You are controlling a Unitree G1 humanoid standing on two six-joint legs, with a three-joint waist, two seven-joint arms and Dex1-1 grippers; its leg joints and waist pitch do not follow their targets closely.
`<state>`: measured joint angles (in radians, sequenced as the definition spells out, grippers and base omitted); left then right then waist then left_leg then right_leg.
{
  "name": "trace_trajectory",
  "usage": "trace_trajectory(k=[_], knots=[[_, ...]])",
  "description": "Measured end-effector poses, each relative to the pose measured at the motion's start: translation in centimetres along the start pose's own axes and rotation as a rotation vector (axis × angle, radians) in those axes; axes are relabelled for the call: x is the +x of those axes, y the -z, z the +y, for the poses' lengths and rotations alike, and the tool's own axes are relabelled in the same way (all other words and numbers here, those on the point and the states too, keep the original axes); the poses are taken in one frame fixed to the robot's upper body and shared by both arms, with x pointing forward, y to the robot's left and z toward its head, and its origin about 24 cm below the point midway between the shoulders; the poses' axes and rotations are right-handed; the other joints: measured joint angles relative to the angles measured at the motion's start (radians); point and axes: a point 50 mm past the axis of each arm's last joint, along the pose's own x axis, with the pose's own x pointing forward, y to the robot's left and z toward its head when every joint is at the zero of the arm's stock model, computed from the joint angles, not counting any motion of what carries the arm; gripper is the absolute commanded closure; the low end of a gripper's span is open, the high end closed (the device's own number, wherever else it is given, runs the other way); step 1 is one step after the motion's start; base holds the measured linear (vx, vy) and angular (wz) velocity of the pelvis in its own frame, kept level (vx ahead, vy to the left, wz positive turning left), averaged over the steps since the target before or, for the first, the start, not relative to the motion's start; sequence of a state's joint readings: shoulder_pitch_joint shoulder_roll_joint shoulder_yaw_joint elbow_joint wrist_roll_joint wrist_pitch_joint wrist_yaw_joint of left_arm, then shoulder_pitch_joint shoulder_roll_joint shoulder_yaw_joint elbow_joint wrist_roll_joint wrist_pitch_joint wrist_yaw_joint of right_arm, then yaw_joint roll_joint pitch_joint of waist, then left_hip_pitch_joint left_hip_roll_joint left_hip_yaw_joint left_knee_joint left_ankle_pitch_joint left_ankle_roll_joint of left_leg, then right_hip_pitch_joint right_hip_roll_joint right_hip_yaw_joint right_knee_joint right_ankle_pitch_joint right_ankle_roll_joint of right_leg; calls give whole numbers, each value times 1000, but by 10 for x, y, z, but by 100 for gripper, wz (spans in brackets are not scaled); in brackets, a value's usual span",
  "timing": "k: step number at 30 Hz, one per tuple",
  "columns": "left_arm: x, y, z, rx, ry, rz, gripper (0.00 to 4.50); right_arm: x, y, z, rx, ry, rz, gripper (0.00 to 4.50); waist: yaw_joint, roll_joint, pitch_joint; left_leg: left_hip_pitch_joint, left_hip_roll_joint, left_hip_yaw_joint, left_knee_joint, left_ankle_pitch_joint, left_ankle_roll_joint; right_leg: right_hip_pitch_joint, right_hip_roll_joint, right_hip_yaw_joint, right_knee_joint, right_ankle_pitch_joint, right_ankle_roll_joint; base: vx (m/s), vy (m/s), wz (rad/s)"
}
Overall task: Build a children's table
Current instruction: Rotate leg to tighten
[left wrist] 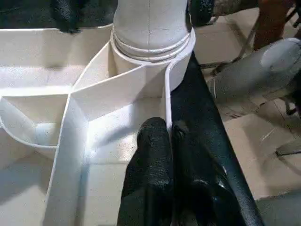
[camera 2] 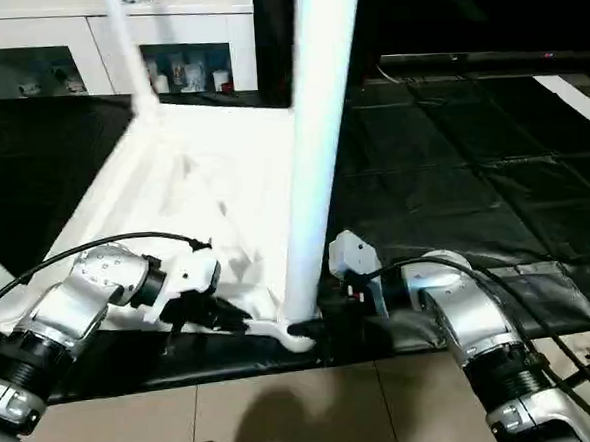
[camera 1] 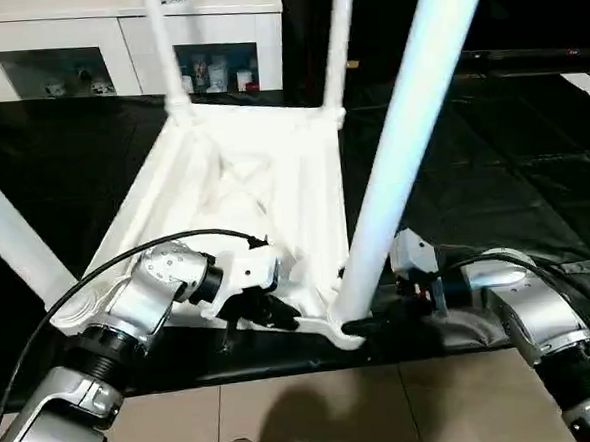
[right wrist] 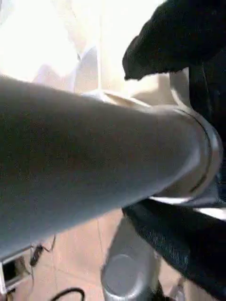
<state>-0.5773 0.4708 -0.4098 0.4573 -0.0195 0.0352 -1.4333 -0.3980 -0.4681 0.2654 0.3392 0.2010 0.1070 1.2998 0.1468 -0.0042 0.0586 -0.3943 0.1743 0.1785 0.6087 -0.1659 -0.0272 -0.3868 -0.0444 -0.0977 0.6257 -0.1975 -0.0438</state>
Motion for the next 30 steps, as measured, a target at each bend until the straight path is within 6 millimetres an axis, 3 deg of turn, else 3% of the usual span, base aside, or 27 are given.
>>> trace_trajectory(k=[13,23,30], knots=[[-1,1,-1,-1,2,3,450,2,1,3,16,-43,2,170,-2,0,0,1,0,0,0,0,0,1,0,0,0,0,0,0,0,0],[-2,3,-2,-5,1,6,450,3,0,4,21,-55,-23,232,-4,0,0,6,0,0,-1,0,0,5,0,0,0,-2,3,0,0,0],[-2,4,-3,-19,-2,4,450,5,0,6,34,-37,-33,241,-4,0,0,9,0,0,-2,0,0,7,0,0,0,-2,3,0,0,0]])
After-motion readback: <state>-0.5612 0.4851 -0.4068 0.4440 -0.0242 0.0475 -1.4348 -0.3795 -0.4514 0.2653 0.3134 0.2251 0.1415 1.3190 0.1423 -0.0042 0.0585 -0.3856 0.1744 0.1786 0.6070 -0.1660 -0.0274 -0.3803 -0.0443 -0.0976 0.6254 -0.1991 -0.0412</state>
